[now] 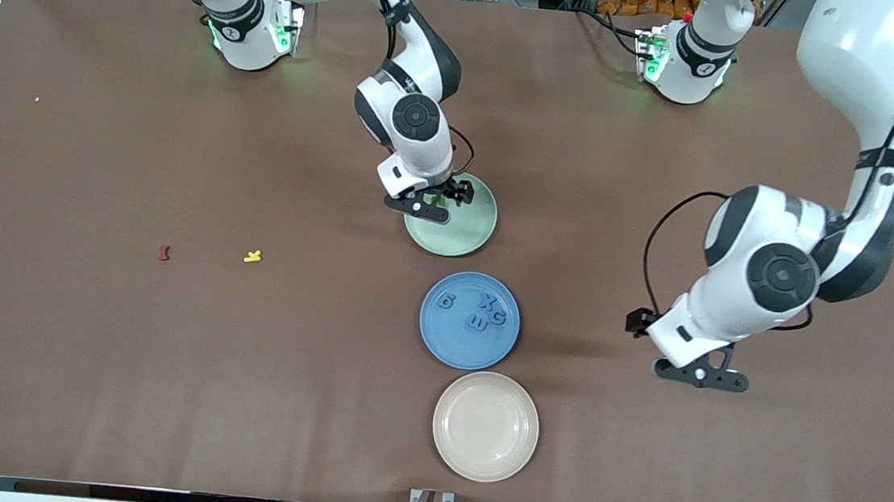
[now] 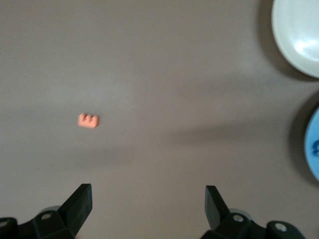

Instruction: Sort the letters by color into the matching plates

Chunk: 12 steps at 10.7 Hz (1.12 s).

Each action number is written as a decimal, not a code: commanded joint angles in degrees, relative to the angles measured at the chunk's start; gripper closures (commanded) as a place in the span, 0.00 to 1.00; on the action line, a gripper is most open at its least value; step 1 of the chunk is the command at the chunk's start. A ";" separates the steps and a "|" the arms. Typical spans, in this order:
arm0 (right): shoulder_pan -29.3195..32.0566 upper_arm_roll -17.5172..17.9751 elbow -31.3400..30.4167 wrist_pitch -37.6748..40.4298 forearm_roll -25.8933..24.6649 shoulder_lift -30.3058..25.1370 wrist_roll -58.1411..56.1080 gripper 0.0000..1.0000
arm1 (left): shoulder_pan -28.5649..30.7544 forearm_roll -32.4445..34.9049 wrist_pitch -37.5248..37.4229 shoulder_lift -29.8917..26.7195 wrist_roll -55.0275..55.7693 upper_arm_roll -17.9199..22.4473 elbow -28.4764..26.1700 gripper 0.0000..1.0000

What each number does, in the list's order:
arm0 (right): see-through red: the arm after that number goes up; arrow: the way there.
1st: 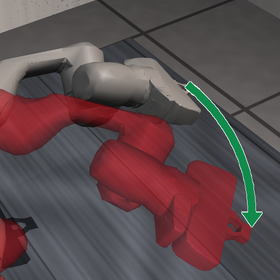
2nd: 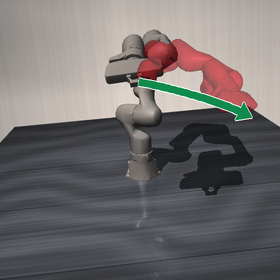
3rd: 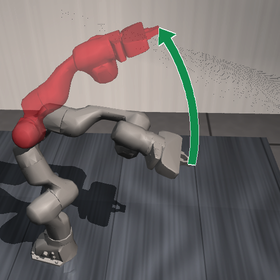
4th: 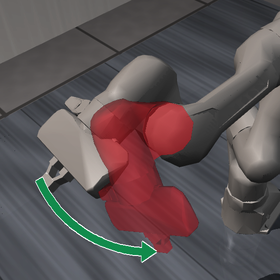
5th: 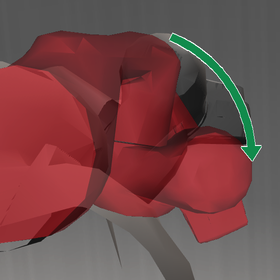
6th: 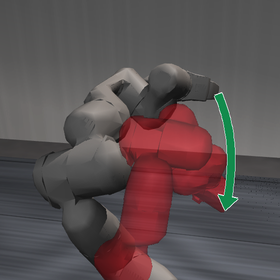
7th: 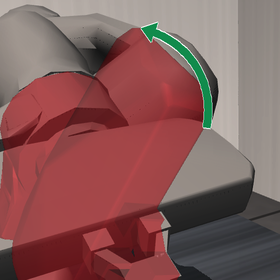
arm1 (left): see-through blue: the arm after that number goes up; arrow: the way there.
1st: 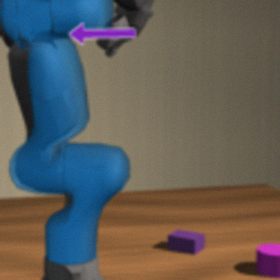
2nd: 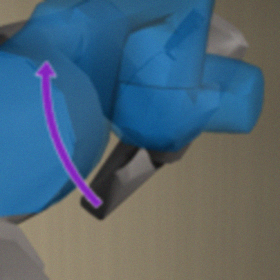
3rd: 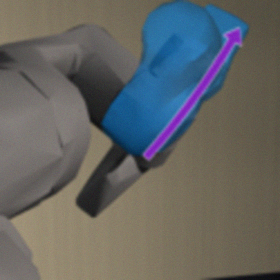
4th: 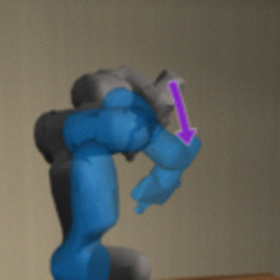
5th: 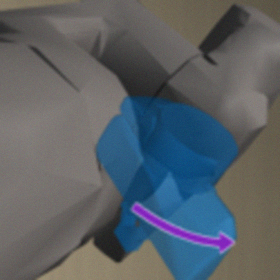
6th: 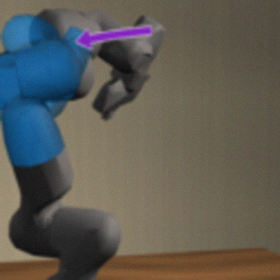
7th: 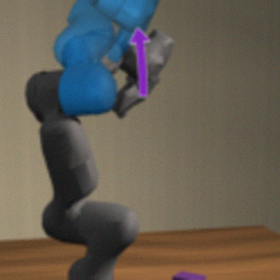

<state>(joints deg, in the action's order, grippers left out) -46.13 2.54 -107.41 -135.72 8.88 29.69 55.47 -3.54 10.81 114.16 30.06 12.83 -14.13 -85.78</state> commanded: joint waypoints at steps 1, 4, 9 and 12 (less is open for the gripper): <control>2.18 0.27 -0.78 6.59 -1.14 -6.47 0.96 0.00 | 0.12 -5.43 -3.84 -8.07 -4.12 5.85 -6.33 0.00; 5.61 0.36 -0.78 12.31 -1.05 -12.45 0.25 0.00 | 0.73 -11.40 -4.38 -13.52 -14.90 14.71 -12.29 0.00; 12.63 0.79 0.27 21.71 -0.88 -22.29 -5.01 0.00 | 1.26 -12.65 -5.08 -22.04 -16.26 17.03 -13.45 0.00; 20.36 4.22 6.75 31.36 -0.88 -23.89 -8.79 0.00 | 1.60 -12.65 -11.30 -29.85 -12.51 17.12 -14.15 0.00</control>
<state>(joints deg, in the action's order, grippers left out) -31.21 3.87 -105.09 -110.88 8.75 7.10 49.06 -2.12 -0.47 107.10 7.55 -2.96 2.66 -96.96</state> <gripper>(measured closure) 0.000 0.000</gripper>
